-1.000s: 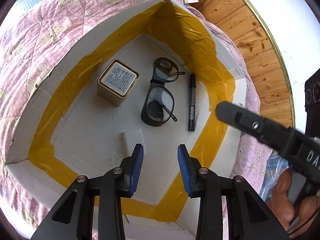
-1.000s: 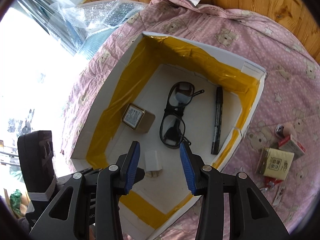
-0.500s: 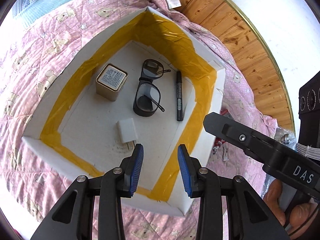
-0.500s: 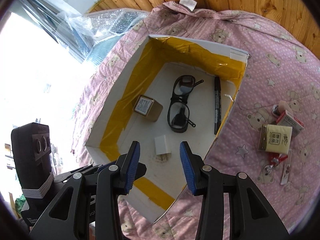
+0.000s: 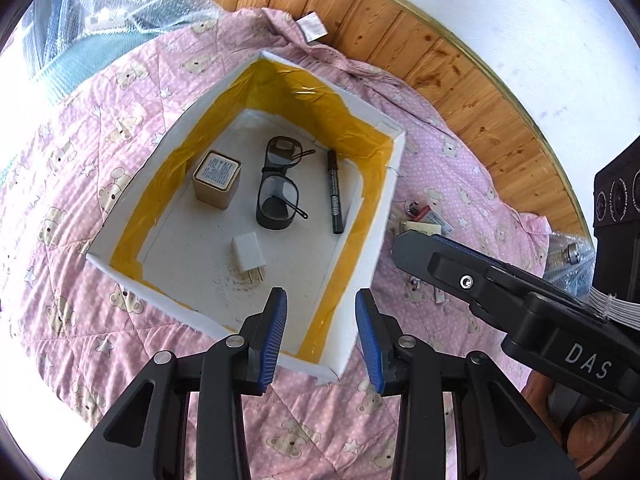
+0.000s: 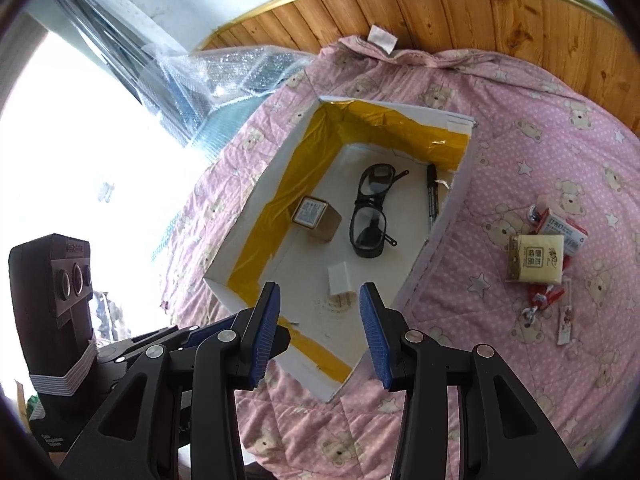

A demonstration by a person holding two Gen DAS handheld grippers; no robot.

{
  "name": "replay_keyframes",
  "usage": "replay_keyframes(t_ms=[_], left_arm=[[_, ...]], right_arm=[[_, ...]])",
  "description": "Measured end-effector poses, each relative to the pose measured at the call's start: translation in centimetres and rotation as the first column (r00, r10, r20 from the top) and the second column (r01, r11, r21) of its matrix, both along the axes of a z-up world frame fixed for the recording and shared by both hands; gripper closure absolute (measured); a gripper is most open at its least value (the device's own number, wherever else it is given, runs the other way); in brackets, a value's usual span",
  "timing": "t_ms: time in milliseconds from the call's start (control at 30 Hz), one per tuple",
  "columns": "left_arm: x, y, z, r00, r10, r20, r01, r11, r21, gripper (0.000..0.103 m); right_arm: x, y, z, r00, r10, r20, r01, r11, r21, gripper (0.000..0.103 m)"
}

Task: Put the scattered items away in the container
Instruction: 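Move both tools back toward the remaining items on the quilt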

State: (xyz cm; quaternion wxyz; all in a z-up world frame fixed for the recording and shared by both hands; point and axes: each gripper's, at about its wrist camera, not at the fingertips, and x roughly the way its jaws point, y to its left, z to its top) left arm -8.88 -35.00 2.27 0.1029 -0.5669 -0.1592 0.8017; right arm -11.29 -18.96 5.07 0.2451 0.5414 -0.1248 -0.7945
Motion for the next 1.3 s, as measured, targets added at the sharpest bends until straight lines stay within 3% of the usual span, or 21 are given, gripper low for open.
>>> replay_keyframes(t_ms=[600, 1300], left_arm=[[2.0, 5.5, 1.8, 0.992, -0.125, -0.019, 0.123, 0.990, -0.068, 0.066], [0.7, 10.8, 0.9, 0.973, -0.231, 0.017, 0.231, 0.968, -0.094, 0.066]], right_arm=[[3.7, 5.8, -0.2, 0.993, -0.121, -0.003, 0.121, 0.990, -0.068, 0.058], [5.0, 12.3, -3.7, 0.962, -0.263, 0.070, 0.269, 0.958, -0.097, 0.058]])
